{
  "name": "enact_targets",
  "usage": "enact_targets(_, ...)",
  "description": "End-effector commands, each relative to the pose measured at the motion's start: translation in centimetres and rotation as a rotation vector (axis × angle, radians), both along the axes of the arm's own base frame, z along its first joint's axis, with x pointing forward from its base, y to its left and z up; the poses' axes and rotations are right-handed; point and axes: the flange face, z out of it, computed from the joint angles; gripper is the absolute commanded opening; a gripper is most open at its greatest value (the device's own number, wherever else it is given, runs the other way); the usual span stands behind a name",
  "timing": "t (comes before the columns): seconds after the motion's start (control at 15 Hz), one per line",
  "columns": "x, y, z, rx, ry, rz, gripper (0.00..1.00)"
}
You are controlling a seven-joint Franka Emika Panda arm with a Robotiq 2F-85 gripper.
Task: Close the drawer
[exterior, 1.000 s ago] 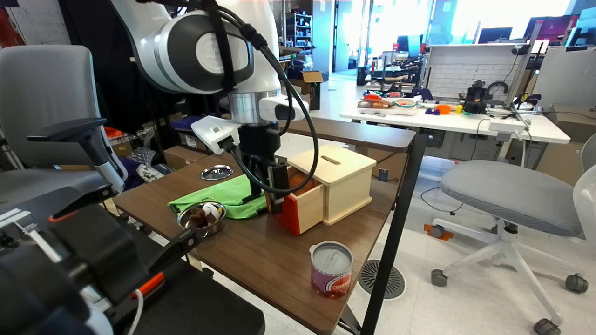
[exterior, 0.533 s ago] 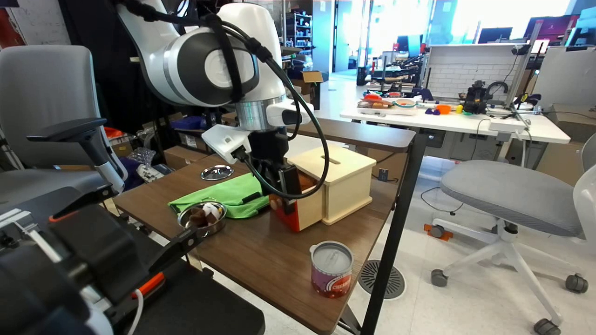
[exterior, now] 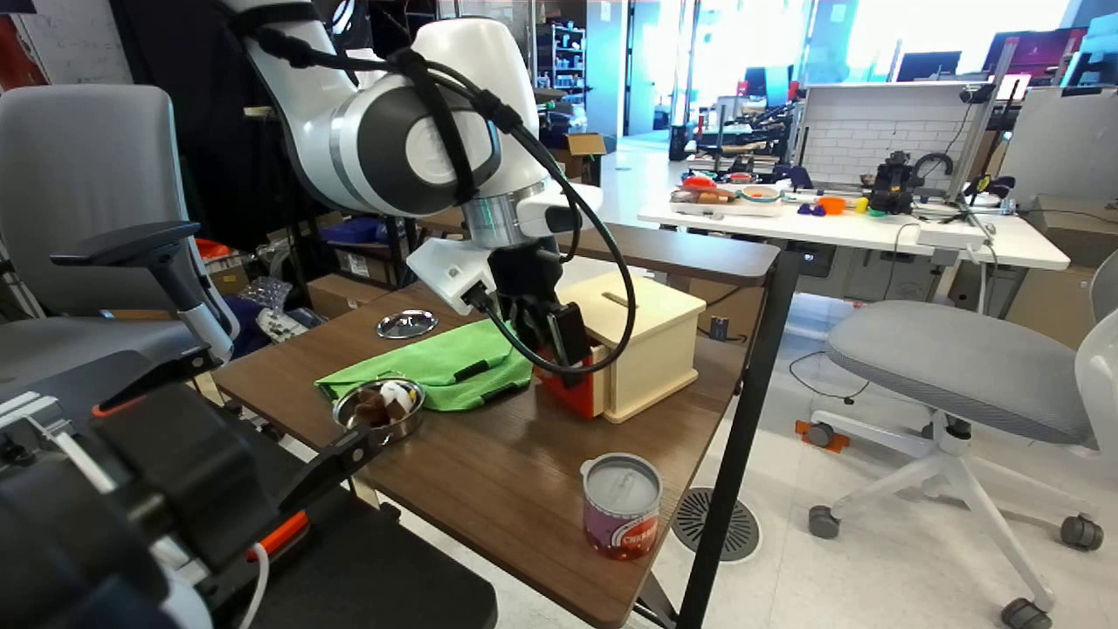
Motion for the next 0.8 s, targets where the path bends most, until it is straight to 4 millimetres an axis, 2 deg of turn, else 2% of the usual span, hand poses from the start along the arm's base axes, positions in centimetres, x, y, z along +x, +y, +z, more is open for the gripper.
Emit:
enact_targets(0.0, 2.1, -0.8, -0.7, -0.025, -0.076, -0.039, 1.0)
enact_targets(0.2, 2.7, -1.3, -1.0, -0.03, -0.091, -0.054, 1.0)
enact_targets(0.4, 1.9, -1.1, -1.3, -0.032, -0.07, -0.046, 1.0)
enact_targets(0.73, -1.8, -0.9, -0.6, -0.081, -0.011, -0.016, 1.0)
